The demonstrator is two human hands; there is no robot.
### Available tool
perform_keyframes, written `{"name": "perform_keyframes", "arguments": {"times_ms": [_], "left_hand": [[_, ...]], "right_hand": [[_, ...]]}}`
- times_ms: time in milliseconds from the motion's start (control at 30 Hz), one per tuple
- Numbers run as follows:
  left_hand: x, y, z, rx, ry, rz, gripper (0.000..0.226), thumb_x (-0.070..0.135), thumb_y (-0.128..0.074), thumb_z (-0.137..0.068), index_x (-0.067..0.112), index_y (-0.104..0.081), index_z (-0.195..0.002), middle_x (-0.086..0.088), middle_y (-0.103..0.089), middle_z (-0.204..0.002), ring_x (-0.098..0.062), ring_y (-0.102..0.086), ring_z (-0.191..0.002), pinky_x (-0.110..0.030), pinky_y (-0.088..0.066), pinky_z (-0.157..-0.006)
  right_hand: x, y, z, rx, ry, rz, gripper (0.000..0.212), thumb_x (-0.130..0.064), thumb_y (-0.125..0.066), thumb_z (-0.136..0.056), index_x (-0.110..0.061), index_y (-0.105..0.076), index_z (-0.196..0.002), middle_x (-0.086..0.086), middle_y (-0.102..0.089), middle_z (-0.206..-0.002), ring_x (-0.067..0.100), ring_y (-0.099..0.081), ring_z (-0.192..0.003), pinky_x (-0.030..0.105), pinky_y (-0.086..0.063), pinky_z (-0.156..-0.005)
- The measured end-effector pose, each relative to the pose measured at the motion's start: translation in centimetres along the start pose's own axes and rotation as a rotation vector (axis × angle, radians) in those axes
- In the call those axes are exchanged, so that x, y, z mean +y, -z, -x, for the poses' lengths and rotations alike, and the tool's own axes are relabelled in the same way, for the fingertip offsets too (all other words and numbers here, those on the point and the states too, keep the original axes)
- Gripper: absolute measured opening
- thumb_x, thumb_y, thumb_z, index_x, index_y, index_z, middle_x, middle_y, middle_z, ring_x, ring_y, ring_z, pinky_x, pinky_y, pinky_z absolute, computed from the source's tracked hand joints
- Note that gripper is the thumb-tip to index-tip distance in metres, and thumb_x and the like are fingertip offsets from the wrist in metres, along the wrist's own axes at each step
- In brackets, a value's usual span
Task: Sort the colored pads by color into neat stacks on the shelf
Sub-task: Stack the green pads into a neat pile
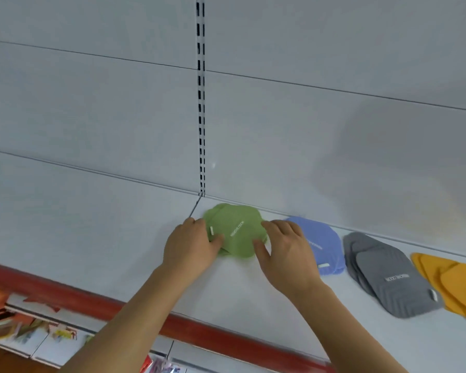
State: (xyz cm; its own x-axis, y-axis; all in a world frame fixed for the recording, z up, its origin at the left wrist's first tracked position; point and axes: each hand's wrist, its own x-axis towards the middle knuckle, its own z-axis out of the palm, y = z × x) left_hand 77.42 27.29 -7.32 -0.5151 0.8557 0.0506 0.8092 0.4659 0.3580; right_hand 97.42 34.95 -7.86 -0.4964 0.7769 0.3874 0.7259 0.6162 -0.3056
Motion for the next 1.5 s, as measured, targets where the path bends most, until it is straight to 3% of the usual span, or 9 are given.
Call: {"name": "perform_keyframes", "arguments": {"times_ms": [333,500,667,867,967,1067,1167,1300,1500], "left_hand": [[0.0,0.3,-0.8,0.016,0.052,0.285,0.019,0.026,-0.073,-0.089,0.025,-0.055,-0.092,0.010,-0.062,-0.092,-0.016,-0.062,-0.088,-0.034,-0.051,-0.078],[-0.1,1.7,-1.5,-0.097,-0.082,0.664,0.019,0.014,-0.077,-0.091,0.024,-0.061,-0.089,0.011,-0.068,-0.077,-0.001,-0.063,-0.068,-0.013,-0.049,-0.064],[-1.3,3.5,-3.9,-0.198,-0.137,0.839,0.013,0.008,-0.077,-0.091,0.015,-0.066,-0.094,0.002,-0.075,-0.092,-0.013,-0.073,-0.083,-0.022,-0.053,-0.077],[-0.6,5.0,-4.4,-0.379,-0.204,1.107,0.011,-0.001,-0.071,-0.094,0.007,-0.066,-0.098,-0.012,-0.076,-0.103,-0.028,-0.078,-0.092,-0.030,-0.062,-0.082],[-2.5,4.1,-4.8,-0.372,-0.124,0.898,0.013,0.003,-0.065,-0.094,0.015,-0.071,-0.095,-0.003,-0.078,-0.086,-0.016,-0.077,-0.081,-0.044,-0.064,-0.083],[-3.8,3.5,-5.1,-0.281,-0.059,0.336,0.014,0.029,-0.063,-0.093,0.019,-0.070,-0.086,0.000,-0.076,-0.070,-0.017,-0.075,-0.071,-0.039,-0.062,-0.078],[-2.8,3.3,-4.7,-0.349,-0.072,0.128,0.042,0.051,-0.065,-0.089,0.015,-0.061,-0.069,-0.002,-0.066,-0.060,-0.026,-0.068,-0.066,-0.032,-0.057,-0.068],[-1.6,2.8,-4.6,-0.386,-0.068,0.088,0.041,0.049,-0.068,-0.088,0.018,-0.053,-0.067,0.004,-0.051,-0.066,-0.027,-0.058,-0.074,-0.030,-0.042,-0.064],[-1.2,3.6,-4.4,-0.227,-0.235,0.292,0.017,0.026,-0.068,-0.089,0.021,-0.054,-0.082,0.004,-0.067,-0.083,-0.022,-0.063,-0.080,-0.035,-0.049,-0.069]], "right_hand": [[0.5,-3.0,-7.2,-0.316,-0.088,-0.062,0.069,-0.060,-0.062,-0.091,-0.021,-0.052,-0.147,0.001,-0.059,-0.142,0.028,-0.046,-0.135,0.040,-0.044,-0.108],[1.2,-3.1,-9.0,-0.303,-0.254,-0.301,0.049,-0.036,-0.072,-0.090,-0.026,-0.062,-0.137,-0.011,-0.062,-0.090,0.012,-0.060,-0.093,0.025,-0.045,-0.080],[1.2,-2.2,-9.7,-0.368,-0.249,-0.423,0.059,-0.038,-0.074,-0.091,-0.029,-0.053,-0.145,-0.011,-0.061,-0.132,0.012,-0.057,-0.123,0.029,-0.044,-0.105],[-0.3,-0.8,-9.6,-0.254,-0.366,-0.602,0.034,-0.023,-0.076,-0.090,-0.035,-0.071,-0.120,-0.011,-0.076,-0.098,0.010,-0.071,-0.094,0.035,-0.057,-0.088],[0.0,0.9,-8.9,-0.201,-0.380,-0.626,0.018,-0.016,-0.072,-0.092,-0.033,-0.074,-0.099,-0.008,-0.075,-0.087,0.011,-0.067,-0.080,0.030,-0.054,-0.075],[0.9,2.9,-8.5,-0.216,-0.353,-0.528,0.020,-0.013,-0.069,-0.094,-0.031,-0.073,-0.098,-0.008,-0.074,-0.085,0.012,-0.065,-0.079,0.030,-0.051,-0.076],[1.8,4.6,-8.3,-0.312,-0.335,-0.531,0.020,-0.012,-0.069,-0.095,-0.031,-0.074,-0.101,-0.003,-0.078,-0.090,0.025,-0.073,-0.091,0.043,-0.058,-0.087],[1.8,5.1,-8.9,-0.395,-0.257,-0.450,0.025,-0.010,-0.068,-0.095,-0.034,-0.073,-0.098,-0.007,-0.077,-0.088,0.019,-0.073,-0.089,0.043,-0.058,-0.087],[0.3,5.4,-10.6,-0.494,-0.127,-0.470,0.028,-0.008,-0.067,-0.095,-0.036,-0.072,-0.096,-0.005,-0.074,-0.088,0.012,-0.068,-0.083,0.039,-0.055,-0.082]]}}
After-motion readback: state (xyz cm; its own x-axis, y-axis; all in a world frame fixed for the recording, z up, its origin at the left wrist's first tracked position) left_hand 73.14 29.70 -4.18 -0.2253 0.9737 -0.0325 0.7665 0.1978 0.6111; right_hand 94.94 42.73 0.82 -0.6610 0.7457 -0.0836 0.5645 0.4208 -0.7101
